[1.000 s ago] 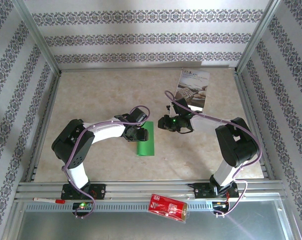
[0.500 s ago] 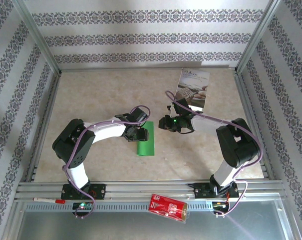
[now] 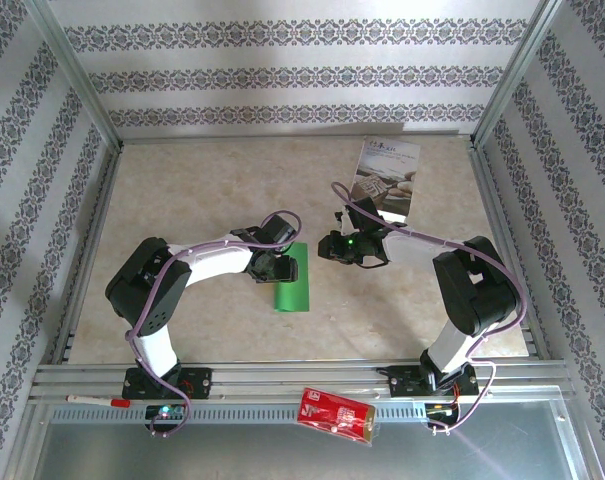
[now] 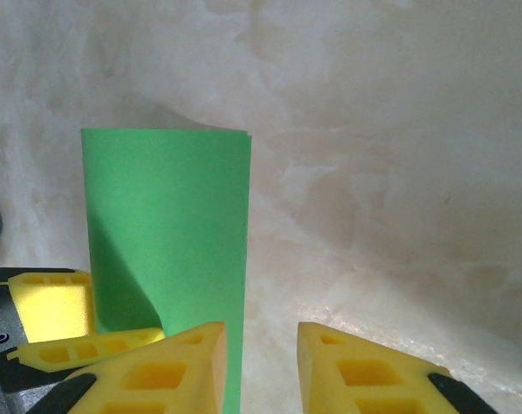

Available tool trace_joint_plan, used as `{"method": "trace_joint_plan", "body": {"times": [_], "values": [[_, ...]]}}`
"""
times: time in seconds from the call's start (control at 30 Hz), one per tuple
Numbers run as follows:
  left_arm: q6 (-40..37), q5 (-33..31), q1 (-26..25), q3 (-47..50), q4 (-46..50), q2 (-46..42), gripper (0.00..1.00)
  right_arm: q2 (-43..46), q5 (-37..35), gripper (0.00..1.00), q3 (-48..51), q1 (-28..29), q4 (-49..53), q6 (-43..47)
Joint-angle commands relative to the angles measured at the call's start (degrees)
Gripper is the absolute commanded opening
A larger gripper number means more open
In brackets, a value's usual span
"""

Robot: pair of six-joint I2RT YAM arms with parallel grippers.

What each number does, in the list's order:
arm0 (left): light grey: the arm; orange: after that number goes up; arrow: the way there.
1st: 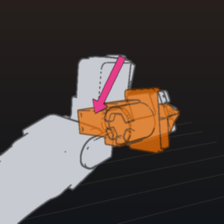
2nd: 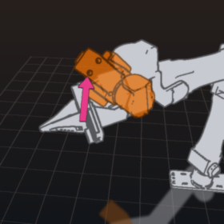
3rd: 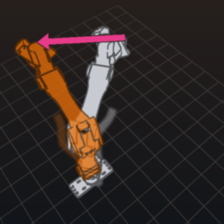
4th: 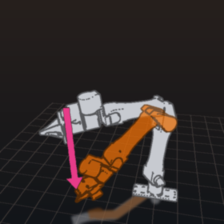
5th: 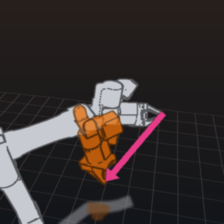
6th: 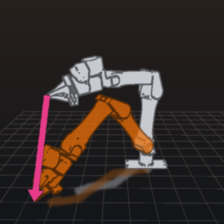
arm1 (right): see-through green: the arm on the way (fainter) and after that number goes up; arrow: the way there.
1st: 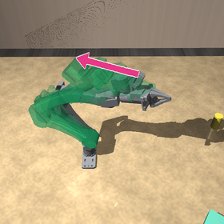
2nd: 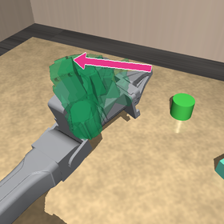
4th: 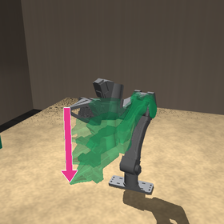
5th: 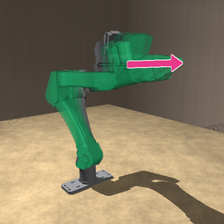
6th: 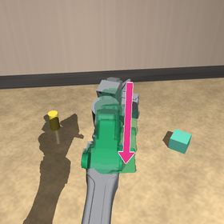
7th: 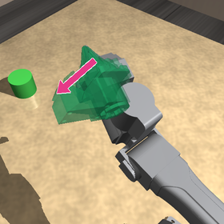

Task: Fold a paper plane with a square sheet of paper (pick it up from the middle)
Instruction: First fold in half a square sheet of paper at the center of the table.

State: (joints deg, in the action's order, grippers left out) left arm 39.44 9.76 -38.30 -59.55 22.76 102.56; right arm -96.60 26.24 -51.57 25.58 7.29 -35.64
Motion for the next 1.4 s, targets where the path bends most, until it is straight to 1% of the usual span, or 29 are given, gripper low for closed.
{"method": "trace_joint_plan", "body": {"times": [0.0, 0.8, 1.2, 1.27, 1.37], "values": [[0.5, 1.6, -2.0, 1.7, -4.2, 6.4, 0.54, 1.0, 0.2, 0.28, 0.6, -0.7, 0.2, 0.6], [1.0, 1.9, -2.3, 1.6, -4.5, 7.9, 0.57, 0.9, 0.5, 0.27, 0.9, -0.6, -0.1, 0.3], [1.4, 1.5, -2.3, 1.9, -4.5, 8.2, 0.57, 1.1, 0.8, 0.27, 0.9, -0.6, 0.0, 0.2], [1.4, 1.5, -2.4, 1.9, -4.5, 8.4, 0.57, 1.2, 1.2, 0.26, 1.1, -0.6, 0.0, -0.1], [1.4, 1.7, -2.4, 2.0, -4.6, 8.4, 0.57, 1.2, 1.9, 0.23, 1.4, -0.2, -0.3, -0.6]]}}
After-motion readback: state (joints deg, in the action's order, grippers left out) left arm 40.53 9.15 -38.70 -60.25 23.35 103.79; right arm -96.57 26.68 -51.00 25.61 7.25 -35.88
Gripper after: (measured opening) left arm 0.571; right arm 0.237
